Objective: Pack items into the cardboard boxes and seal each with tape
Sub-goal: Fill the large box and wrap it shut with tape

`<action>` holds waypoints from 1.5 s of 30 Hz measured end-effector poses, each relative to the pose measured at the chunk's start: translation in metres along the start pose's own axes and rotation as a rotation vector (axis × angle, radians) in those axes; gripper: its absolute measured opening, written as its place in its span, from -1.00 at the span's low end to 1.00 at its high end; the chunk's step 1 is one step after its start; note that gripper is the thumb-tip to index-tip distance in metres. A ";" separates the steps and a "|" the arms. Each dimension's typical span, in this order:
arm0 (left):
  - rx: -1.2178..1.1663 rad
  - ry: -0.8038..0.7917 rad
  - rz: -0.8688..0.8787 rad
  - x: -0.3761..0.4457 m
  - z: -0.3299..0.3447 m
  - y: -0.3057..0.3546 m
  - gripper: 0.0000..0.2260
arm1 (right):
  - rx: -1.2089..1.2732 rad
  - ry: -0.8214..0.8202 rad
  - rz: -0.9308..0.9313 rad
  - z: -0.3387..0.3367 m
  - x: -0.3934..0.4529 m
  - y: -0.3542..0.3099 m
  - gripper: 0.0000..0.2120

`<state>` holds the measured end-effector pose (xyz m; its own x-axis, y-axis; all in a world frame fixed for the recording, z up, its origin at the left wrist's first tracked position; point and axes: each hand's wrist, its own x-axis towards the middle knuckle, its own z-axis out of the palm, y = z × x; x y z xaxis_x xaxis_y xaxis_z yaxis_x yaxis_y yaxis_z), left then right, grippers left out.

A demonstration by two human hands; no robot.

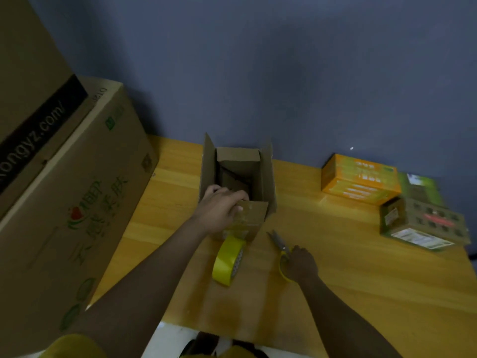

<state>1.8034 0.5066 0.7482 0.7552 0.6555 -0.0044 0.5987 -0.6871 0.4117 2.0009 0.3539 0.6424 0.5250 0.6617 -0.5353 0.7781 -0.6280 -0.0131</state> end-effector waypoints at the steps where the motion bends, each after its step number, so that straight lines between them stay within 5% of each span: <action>1: -0.004 0.008 -0.001 0.000 0.000 0.000 -0.82 | 0.040 0.007 -0.005 0.002 -0.001 -0.005 -0.65; 3: -0.010 0.020 0.000 -0.002 0.001 -0.001 -0.82 | 0.308 0.080 -0.049 0.001 -0.009 -0.020 -0.69; 7: -0.005 0.030 -0.001 -0.001 0.002 0.000 -0.79 | 1.242 0.085 -0.181 -0.001 -0.050 -0.067 -0.65; 10: 0.021 0.029 0.001 0.000 0.003 0.001 -0.78 | 1.369 -0.148 -0.117 0.011 -0.054 -0.096 -0.54; 14: 0.027 0.043 -0.004 -0.002 0.003 0.001 -0.77 | 1.494 -0.192 0.049 0.029 -0.040 -0.119 -0.75; 19: 0.034 -0.006 -0.042 -0.001 0.004 0.002 -0.76 | 1.468 0.132 0.133 0.053 -0.031 -0.123 -0.81; 23: 0.155 -0.088 -0.132 0.003 0.005 -0.001 -0.45 | 1.459 0.282 0.130 0.055 -0.038 -0.115 -0.84; 29: 0.543 0.221 -0.091 -0.002 0.031 -0.001 -0.10 | 1.345 0.385 -0.043 0.052 -0.053 -0.063 -0.80; 34: 0.410 0.494 0.217 0.005 0.055 0.037 -0.50 | 1.157 0.447 -0.024 0.039 -0.066 0.011 -0.85; 38: 0.310 0.494 0.308 0.017 0.078 0.073 -0.58 | 0.912 0.449 0.110 0.034 -0.065 0.070 -0.94; 45: 0.287 0.460 0.378 0.030 0.103 0.121 -0.65 | 0.309 0.362 0.148 0.040 -0.045 0.147 -0.74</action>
<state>1.9255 0.4109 0.7036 0.7742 0.3765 0.5087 0.4102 -0.9106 0.0495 2.0780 0.2150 0.6312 0.7510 0.6213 -0.2235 0.5760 -0.7820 -0.2382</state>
